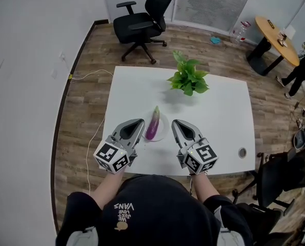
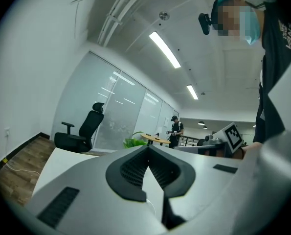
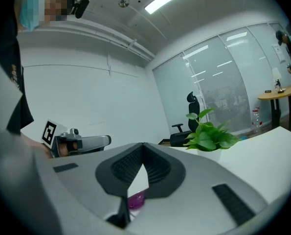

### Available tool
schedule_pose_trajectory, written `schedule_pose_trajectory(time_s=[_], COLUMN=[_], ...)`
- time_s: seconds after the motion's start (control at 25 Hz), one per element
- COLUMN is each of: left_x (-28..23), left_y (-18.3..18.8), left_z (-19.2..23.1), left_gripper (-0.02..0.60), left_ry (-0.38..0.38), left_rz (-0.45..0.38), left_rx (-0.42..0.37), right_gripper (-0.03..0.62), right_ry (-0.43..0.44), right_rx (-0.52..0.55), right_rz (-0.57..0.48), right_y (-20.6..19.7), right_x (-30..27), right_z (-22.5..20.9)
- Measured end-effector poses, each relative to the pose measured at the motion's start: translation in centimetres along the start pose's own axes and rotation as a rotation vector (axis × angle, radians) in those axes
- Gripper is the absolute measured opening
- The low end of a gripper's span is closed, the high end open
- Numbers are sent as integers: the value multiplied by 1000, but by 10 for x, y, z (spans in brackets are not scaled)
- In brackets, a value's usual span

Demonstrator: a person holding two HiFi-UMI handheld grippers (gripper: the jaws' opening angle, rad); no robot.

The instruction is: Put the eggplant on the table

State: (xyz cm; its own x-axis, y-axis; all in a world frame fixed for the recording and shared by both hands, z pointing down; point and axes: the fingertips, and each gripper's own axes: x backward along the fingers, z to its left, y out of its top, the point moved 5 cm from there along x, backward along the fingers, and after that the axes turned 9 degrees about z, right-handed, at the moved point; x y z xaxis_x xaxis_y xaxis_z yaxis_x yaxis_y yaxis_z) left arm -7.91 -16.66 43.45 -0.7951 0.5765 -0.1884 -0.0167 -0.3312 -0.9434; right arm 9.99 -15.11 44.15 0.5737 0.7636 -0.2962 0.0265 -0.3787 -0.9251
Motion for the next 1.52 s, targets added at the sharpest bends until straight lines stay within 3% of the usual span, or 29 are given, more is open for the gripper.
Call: schedule_pose_trajectory(time_s=[0.2,0.36,1.52], left_x=[2,2,0], left_y=[3,6,0], left_z=[-12,-16,-12], left_gripper=[11,11,11], left_ry=[8,7,16], left_rz=[-15,-18,7], left_rx=[-88,-107,-93], right_gripper=[18,18,18], right_ry=[-14,-8,1], right_rx=[57,59,62], right_rz=[-19,-22,20], right_y=[6,9,3], right_x=[4,5,0], right_z=[7,10,11])
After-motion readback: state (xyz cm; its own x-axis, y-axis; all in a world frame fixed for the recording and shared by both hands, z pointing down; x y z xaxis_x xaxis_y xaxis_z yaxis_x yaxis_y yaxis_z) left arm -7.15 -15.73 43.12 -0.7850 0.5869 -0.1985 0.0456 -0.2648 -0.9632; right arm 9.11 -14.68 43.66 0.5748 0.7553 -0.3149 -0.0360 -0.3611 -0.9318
